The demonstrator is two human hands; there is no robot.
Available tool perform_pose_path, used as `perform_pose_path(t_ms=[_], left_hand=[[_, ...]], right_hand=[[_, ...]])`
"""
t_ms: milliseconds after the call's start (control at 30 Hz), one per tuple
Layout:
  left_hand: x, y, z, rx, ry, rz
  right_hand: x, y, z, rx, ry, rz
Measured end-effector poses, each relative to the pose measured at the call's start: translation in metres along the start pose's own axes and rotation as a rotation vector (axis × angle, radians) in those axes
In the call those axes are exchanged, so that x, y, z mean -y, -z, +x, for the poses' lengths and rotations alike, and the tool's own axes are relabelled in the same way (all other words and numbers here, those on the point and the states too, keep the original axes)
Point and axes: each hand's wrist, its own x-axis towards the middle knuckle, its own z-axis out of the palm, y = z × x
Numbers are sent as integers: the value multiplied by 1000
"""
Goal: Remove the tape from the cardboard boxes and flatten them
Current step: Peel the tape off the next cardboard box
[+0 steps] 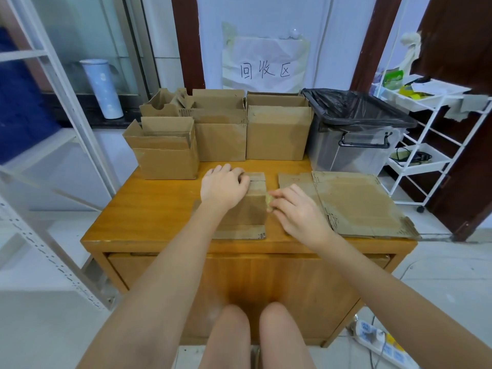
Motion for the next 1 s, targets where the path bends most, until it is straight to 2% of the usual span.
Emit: perform_pose_path(t_ms=[333,400,533,600,700,867,1000], left_hand=[[-1,3,-2,20,-4,2],[-2,3,-2,26,-5,3],[-2,4,-1,26,-9,7],[-2,3,-1,29,-9,12],[-2,2,-1,30,-4,17],[-2,3,1,27,-1,22],[-3,2,0,29,5,30]], right_hand=[[4,-6,0,133,-193,21],[8,-7,1,104,-308,106],[7,-14,5,-129,-519,371],[6,-17,6,-172,-615,422],[6,-23,7,-137,-633,385],[1,-23,7,30,-688,601],[0,-22,8,109,-660,514]])
